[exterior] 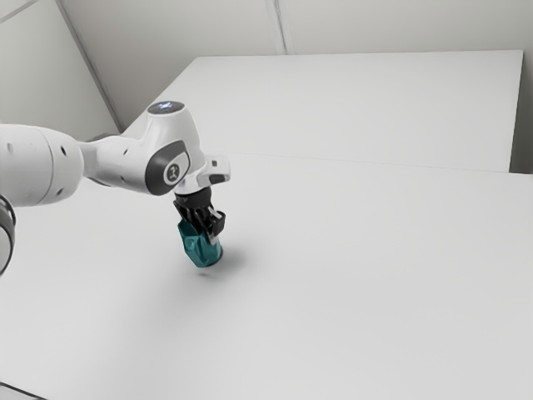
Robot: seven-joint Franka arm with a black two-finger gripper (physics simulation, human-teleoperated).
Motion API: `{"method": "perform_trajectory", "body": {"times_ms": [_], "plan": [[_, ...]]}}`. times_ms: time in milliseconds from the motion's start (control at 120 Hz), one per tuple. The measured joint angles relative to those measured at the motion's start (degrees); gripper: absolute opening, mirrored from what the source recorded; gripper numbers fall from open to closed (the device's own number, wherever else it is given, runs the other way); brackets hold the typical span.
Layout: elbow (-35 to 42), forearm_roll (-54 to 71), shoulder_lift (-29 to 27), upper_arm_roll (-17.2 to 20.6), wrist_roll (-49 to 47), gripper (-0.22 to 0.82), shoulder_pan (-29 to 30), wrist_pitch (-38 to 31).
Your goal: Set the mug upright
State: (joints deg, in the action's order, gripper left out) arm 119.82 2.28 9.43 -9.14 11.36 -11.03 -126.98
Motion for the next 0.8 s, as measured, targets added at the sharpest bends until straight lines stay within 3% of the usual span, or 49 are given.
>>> {"method": "perform_trajectory", "body": {"times_ms": [367, 467, 558, 658, 800], "plan": [[-4.1, 0.7, -3.3, 0.0, 0.3, 0.21, -0.8, 3.1], [-10.2, 0.8, -3.1, 0.0, 0.3, 0.24, -0.8, 6.3], [-17.5, 0.5, -1.4, 0.0, 0.3, 0.35, 0.7, 10.4], [-27.2, -0.4, 2.6, 0.8, 0.2, 0.45, 5.9, 16.3], [-38.6, -2.4, 8.1, 5.3, -0.1, 0.52, 15.3, 24.7]]}}
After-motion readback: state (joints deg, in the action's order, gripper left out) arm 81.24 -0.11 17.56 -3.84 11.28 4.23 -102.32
